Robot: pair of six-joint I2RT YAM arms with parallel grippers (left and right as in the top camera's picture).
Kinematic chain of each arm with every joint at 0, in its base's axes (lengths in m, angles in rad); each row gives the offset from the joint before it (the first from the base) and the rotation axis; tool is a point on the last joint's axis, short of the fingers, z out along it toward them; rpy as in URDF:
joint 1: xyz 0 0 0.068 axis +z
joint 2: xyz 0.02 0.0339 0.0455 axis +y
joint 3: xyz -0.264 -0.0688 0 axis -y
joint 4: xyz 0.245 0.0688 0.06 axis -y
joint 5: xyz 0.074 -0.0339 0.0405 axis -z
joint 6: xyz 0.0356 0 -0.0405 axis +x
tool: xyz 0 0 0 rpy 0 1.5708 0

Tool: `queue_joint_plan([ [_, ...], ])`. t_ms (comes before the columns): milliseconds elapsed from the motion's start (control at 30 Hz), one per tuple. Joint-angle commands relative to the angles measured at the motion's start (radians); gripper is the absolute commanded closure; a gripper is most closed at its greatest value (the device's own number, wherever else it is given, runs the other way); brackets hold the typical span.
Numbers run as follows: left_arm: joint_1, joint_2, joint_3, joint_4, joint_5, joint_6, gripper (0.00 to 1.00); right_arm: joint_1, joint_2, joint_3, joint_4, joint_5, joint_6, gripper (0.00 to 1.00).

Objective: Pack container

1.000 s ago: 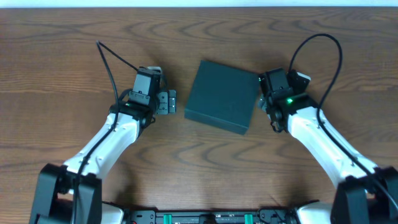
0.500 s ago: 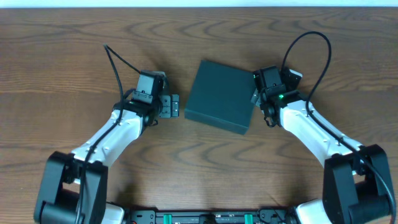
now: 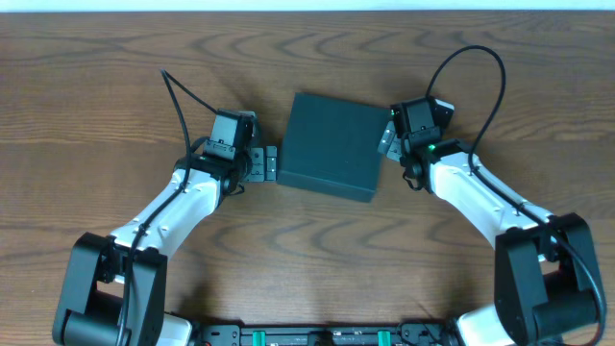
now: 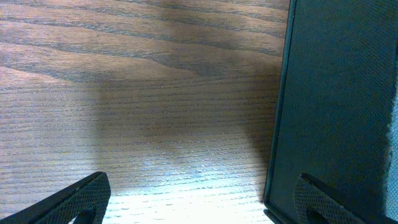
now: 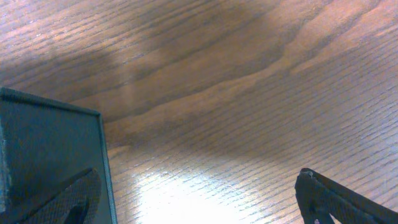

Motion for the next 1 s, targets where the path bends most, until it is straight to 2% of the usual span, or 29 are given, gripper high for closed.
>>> queue_joint_plan([
  [0, 0.0, 0.003, 0.015, -0.005, 0.013, -0.009, 0.05, 0.062, 0.022, 0.002, 0.009, -0.077, -0.042, 0.01],
  [267, 0.001, -0.006, 0.015, -0.07, 0.08, -0.061, 0.05, 0.174, 0.027, 0.002, 0.105, -0.084, -0.074, 0.01],
  [667, 0.011, -0.037, 0.015, -0.114, -0.005, -0.06, 0.05, 0.235, 0.027, 0.002, 0.081, -0.119, -0.036, 0.01],
  [967, 0.097, -0.049, 0.015, -0.148, -0.007, -0.055, 0.04, 0.293, 0.027, 0.002, 0.059, -0.14, 0.016, 0.01],
])
